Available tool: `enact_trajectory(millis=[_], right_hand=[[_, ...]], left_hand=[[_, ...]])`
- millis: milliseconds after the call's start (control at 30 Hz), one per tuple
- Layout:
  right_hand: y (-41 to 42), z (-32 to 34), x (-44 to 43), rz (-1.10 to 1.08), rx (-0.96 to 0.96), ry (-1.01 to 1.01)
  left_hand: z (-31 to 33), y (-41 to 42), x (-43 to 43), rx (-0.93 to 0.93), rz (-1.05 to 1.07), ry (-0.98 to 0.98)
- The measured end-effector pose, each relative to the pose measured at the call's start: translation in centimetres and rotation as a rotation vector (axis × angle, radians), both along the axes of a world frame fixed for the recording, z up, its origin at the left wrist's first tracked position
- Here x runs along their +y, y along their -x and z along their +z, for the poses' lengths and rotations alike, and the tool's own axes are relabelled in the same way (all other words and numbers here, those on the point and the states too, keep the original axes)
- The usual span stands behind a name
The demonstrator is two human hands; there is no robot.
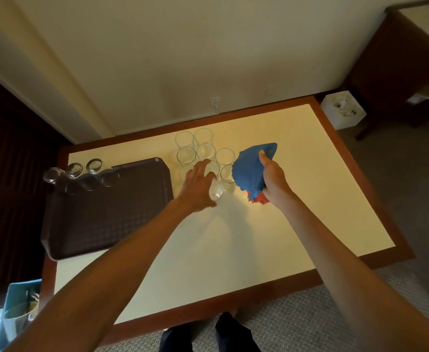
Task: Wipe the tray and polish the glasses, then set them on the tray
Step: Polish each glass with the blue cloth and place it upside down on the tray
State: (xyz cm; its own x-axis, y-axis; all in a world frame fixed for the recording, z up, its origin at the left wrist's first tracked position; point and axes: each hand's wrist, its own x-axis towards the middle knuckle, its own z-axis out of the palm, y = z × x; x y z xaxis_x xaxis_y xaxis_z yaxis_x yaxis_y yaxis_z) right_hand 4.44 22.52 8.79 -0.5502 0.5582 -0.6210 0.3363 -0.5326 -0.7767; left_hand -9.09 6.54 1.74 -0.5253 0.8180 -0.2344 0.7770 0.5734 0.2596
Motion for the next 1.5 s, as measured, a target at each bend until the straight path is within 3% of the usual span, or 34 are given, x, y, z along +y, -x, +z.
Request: enact_trajectory(millis=[133,267,500,700,1033,1100,1267,1367,1500], right_hand=[[1.1,0.6,-1.7,0.083,-0.085,-0.009],[4.1,2.1,-4.0,0.152,-0.065,-0.027],[9.2,4.9,-9.0,0.177,0.074,0.131],[12.3,7.3,-13.3,0.225,0.240,0.255],[15.2,8.4,-16.8,0.236,0.237,0.199],[16.0,9.2,-17.2,0.240,0.229,0.168],[18.4,11.9,-19.3,0.259,0.240,0.125],[20.1,13.6,-20.9,0.320,0.275,0.097],[21.9,15.4,-23.5,0.353,0.263,-0.091]], left_hand=[[4.2,1.0,-2.7,-0.304,0.120,-0.133],[9.8,3.6,-5.4,-0.446,0.199,-0.231],[16.9,8.0,-9.0,-0.421,0.343,-0.529],[18.3,10.3,-12.7,-0.352,0.363,-0.625],[20.4,14.4,-18.9,-0.224,0.493,-0.693],[20.8,15.2,-19.8,-0.309,0.584,-0.808],[22.0,16.1,-20.9,-0.801,0.765,-1.126],[21.9,15.9,-21.3,-0.947,0.770,-1.204],[21.8,15.0,-21.6,-1.062,0.837,-1.208]])
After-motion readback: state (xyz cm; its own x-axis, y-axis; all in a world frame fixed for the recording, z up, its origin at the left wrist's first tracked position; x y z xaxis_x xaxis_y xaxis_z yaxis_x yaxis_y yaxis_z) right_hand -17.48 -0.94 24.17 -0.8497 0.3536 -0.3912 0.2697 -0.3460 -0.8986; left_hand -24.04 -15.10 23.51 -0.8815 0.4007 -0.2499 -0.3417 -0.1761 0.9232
